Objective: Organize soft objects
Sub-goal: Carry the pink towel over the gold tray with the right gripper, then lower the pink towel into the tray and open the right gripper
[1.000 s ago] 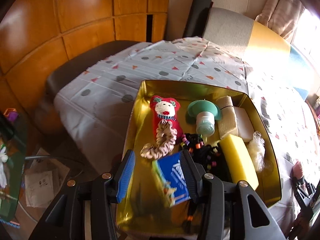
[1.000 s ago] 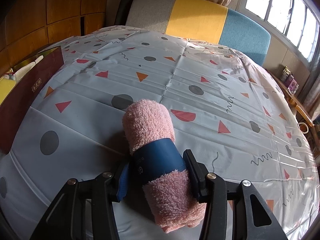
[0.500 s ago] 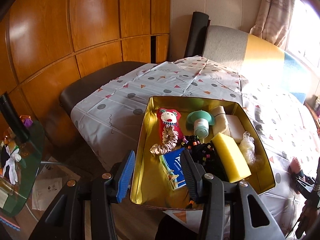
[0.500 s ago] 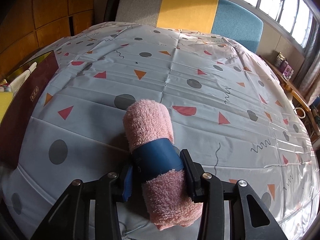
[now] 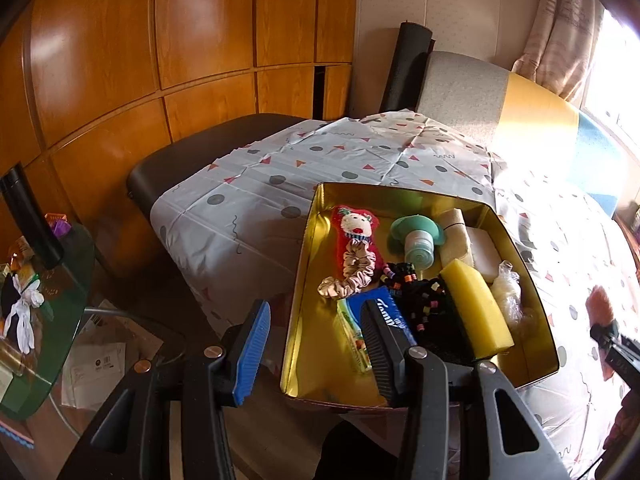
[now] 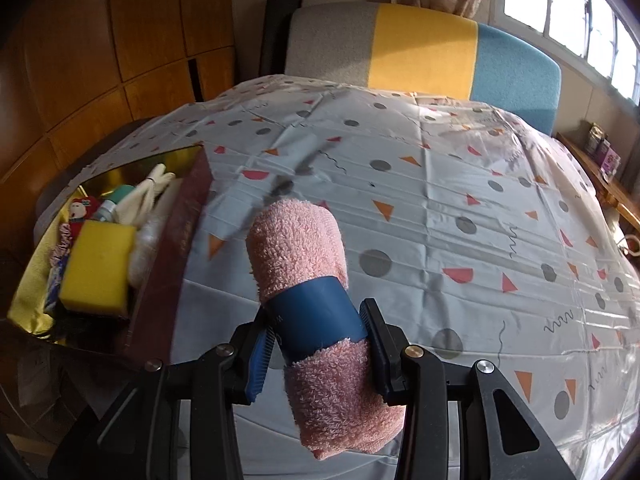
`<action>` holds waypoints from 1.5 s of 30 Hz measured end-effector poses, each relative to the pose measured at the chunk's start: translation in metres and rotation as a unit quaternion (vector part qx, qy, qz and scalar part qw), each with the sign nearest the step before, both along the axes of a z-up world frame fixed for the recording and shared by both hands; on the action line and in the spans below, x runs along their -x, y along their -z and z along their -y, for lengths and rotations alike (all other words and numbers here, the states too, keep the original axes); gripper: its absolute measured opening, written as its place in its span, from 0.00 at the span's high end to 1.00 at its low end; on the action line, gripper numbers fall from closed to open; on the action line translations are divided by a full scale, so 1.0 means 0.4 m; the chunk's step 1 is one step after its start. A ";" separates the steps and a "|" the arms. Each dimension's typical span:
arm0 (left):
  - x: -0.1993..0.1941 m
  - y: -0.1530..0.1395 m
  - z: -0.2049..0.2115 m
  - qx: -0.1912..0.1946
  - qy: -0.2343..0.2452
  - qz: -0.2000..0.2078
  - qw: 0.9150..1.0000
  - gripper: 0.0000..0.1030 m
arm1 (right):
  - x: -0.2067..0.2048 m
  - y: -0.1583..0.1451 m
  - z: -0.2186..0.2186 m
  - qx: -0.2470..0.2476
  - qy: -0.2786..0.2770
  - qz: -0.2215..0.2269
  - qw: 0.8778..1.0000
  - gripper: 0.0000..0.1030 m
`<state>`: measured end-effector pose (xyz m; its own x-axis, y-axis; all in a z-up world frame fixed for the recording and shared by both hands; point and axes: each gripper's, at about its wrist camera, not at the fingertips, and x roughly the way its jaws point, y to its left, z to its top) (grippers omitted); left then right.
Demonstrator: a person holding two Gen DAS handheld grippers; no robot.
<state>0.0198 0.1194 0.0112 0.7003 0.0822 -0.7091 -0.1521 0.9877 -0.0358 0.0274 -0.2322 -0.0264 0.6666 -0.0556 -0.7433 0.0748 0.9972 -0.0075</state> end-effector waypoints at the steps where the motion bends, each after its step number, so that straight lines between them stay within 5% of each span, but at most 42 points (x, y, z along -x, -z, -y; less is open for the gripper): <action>1: 0.001 0.000 -0.004 0.000 -0.002 0.000 1.000 0.54 | -0.004 -0.015 -0.024 -0.001 -0.011 0.006 1.000 0.59; 14: 0.015 -0.005 -0.055 0.004 -0.028 0.004 1.000 0.54 | -0.080 -0.152 -0.389 -0.040 -0.175 0.049 0.983 0.59; 19: 0.018 -0.004 -0.078 0.005 -0.041 0.004 0.999 0.54 | -0.132 -0.117 -0.515 -0.030 -0.207 0.023 0.978 0.59; 23: 0.018 0.004 -0.094 0.008 -0.050 -0.001 0.999 0.54 | -0.181 -0.032 -0.598 0.024 -0.218 -0.012 0.976 0.59; 30: 0.015 0.011 -0.111 0.010 -0.058 -0.003 0.998 0.54 | -0.225 0.068 -0.621 0.038 -0.214 -0.055 0.975 0.58; 45: 0.020 0.006 -0.101 0.003 -0.056 -0.001 0.998 0.54 | -0.204 0.058 -0.614 0.020 -0.211 -0.040 0.977 0.48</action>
